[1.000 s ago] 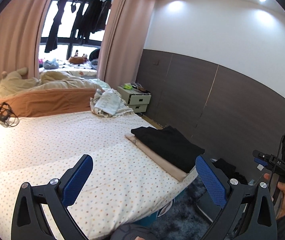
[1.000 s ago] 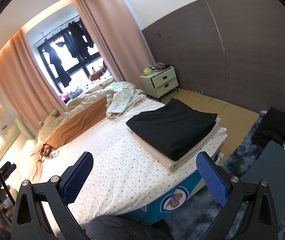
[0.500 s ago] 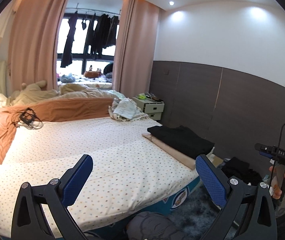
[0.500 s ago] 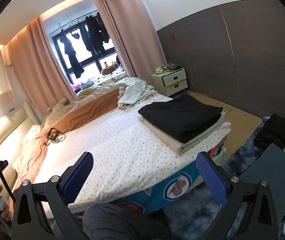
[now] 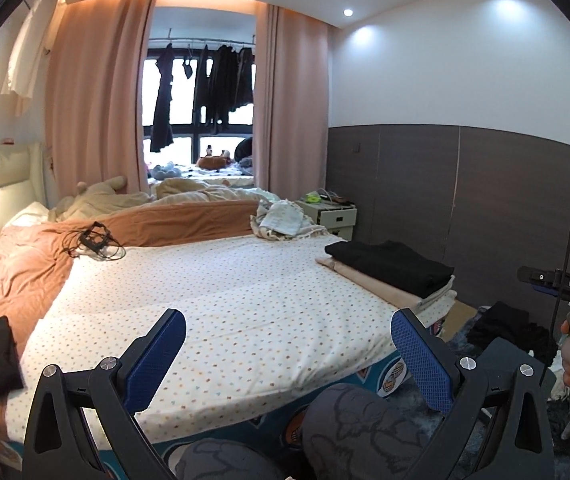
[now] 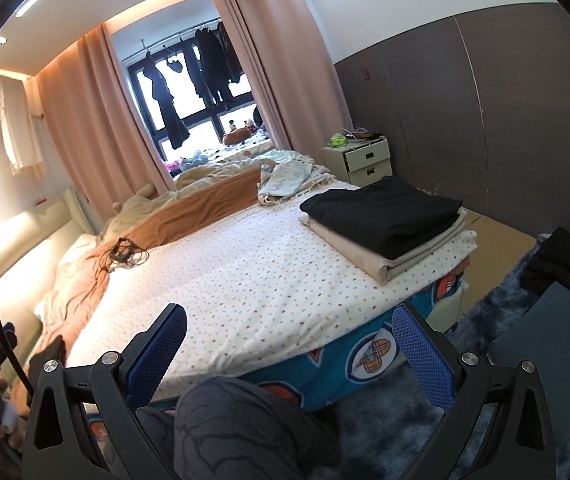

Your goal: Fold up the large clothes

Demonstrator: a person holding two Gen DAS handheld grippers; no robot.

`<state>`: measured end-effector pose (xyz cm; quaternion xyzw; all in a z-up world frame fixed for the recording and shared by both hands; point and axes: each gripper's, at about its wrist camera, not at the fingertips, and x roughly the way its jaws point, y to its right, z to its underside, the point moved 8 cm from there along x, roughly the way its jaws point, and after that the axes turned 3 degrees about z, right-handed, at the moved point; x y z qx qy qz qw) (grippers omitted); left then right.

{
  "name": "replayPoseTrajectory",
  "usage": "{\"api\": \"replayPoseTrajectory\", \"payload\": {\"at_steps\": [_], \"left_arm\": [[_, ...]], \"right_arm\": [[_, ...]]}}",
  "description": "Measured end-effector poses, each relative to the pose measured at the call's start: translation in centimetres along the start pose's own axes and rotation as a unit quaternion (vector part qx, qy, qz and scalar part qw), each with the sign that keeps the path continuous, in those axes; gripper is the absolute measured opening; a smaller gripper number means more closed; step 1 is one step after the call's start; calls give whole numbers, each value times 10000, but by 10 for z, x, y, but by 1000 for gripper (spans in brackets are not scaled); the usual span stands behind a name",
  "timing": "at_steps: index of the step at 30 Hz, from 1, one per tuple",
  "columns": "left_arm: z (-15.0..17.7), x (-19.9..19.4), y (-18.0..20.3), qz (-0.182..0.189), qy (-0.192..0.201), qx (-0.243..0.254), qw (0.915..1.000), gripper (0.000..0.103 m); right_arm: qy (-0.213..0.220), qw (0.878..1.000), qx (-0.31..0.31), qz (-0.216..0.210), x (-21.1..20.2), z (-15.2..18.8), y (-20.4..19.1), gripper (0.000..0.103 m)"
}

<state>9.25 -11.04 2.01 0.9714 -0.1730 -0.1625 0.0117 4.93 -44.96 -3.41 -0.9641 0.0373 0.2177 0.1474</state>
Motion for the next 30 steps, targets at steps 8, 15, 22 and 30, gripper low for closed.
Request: {"api": "replayPoseTrajectory", "payload": {"at_steps": [8, 15, 22, 30], "left_arm": [[29, -8, -6, -261, -98, -12, 9996, 103], [49, -2, -5, -569, -274, 120, 9979, 103], [57, -1, -8, -705, -359, 62, 9968, 103], [53, -7, -4, -710, -269, 41, 9971, 103]], "right_arm": [[-147, 9996, -241, -1, 25, 36, -16, 103], [-154, 9985, -493, 184, 47, 62, -20, 103], [-182, 9982, -497, 278, 54, 68, -15, 103], [-23, 9976, -619, 298, 46, 63, -17, 103]]}}
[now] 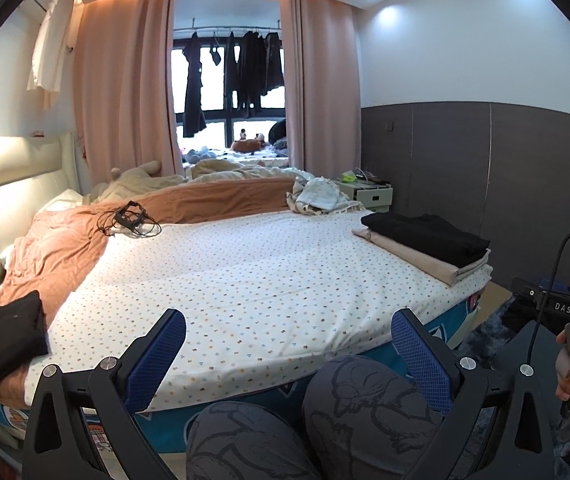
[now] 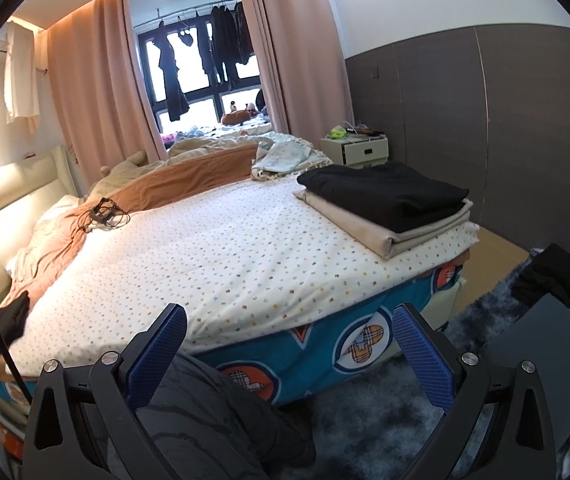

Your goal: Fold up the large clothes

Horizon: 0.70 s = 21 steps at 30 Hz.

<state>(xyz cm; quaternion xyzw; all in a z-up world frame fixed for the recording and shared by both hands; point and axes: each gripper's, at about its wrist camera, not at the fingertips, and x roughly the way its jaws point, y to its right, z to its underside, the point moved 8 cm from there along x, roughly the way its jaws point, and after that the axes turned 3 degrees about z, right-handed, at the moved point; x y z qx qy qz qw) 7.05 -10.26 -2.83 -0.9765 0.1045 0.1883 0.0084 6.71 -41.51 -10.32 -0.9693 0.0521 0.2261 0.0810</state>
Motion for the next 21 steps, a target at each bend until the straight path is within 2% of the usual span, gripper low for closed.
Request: {"api": "replayPoseTrajectory", "payload": {"at_steps": [21], "left_arm": [[4, -11, -6, -6, 52, -175, 9998, 103]], "right_arm": [[1, 9998, -202, 5, -14, -2, -13, 103]]}}
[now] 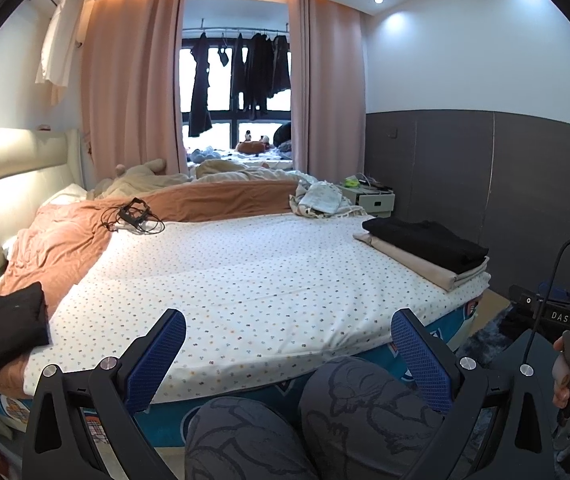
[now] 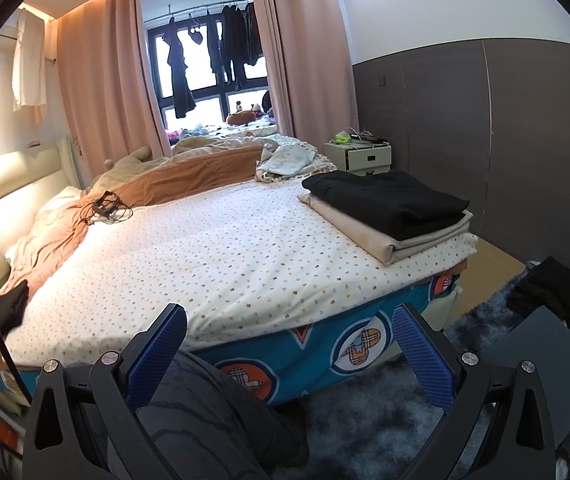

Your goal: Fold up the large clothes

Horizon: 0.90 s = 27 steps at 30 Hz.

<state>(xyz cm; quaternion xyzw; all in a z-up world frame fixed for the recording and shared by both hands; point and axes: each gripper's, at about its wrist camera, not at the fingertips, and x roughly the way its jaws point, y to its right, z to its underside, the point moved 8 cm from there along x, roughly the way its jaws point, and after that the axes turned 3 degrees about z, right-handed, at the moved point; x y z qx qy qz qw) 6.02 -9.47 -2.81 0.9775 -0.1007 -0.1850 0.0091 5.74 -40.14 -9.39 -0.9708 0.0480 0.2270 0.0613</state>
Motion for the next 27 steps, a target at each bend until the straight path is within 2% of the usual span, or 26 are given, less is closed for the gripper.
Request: {"api": "replayPoseTrajectory", "payload": {"at_steps": [10, 27], "left_arm": [[4, -4, 0, 19, 46, -77, 10000, 103], [8, -7, 1, 13, 96, -68, 9999, 103]], "right_arm": [[-3, 9998, -173, 111, -6, -1, -1, 103], [236, 9989, -357, 167, -18, -5, -6, 103]]}}
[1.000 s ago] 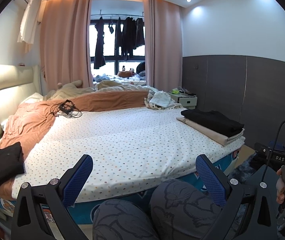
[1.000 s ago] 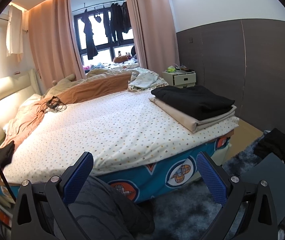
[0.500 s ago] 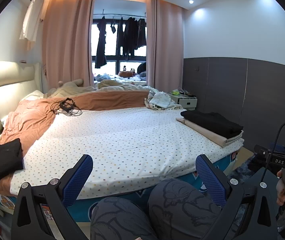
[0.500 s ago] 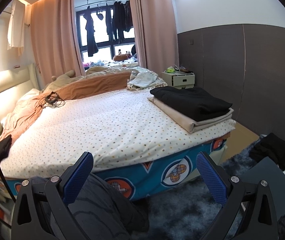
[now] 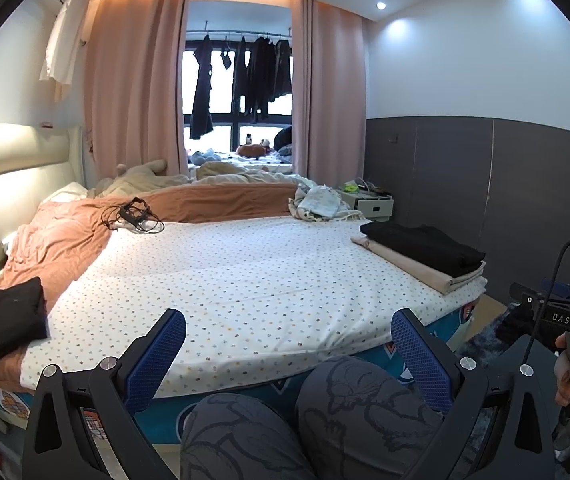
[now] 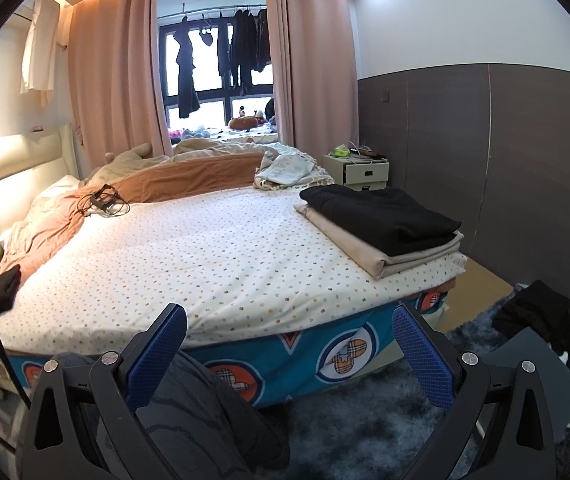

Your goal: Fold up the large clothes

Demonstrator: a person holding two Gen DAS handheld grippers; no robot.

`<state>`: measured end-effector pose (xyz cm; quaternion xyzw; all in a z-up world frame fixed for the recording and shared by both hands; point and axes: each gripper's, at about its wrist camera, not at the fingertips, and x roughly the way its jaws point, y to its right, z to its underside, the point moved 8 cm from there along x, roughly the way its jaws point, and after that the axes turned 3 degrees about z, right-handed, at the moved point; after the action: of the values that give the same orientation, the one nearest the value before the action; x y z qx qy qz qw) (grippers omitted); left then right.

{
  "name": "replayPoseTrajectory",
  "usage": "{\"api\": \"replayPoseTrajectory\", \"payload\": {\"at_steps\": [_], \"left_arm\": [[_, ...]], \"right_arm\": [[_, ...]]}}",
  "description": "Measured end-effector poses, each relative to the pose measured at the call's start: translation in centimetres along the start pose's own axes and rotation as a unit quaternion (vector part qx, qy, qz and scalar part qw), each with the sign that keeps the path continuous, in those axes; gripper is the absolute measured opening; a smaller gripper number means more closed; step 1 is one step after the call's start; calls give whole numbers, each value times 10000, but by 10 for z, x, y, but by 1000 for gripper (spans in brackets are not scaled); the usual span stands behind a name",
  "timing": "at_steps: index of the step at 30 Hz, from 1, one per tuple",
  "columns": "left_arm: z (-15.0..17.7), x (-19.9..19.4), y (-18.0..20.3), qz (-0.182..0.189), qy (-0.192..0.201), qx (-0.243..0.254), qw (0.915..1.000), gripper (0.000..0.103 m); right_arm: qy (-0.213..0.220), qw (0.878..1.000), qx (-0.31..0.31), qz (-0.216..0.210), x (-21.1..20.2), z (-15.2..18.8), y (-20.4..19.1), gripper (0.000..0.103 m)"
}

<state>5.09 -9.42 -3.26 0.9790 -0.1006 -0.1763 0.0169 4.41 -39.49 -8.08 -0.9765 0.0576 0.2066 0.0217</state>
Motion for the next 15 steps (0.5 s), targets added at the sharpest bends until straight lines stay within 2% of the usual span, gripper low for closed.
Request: {"api": "replayPoseTrajectory", "payload": {"at_steps": [15], "left_arm": [[7, -4, 3, 44, 46, -5, 10000, 103]], "right_arm": [[26, 9997, -252, 49, -1, -1, -12, 103]]}}
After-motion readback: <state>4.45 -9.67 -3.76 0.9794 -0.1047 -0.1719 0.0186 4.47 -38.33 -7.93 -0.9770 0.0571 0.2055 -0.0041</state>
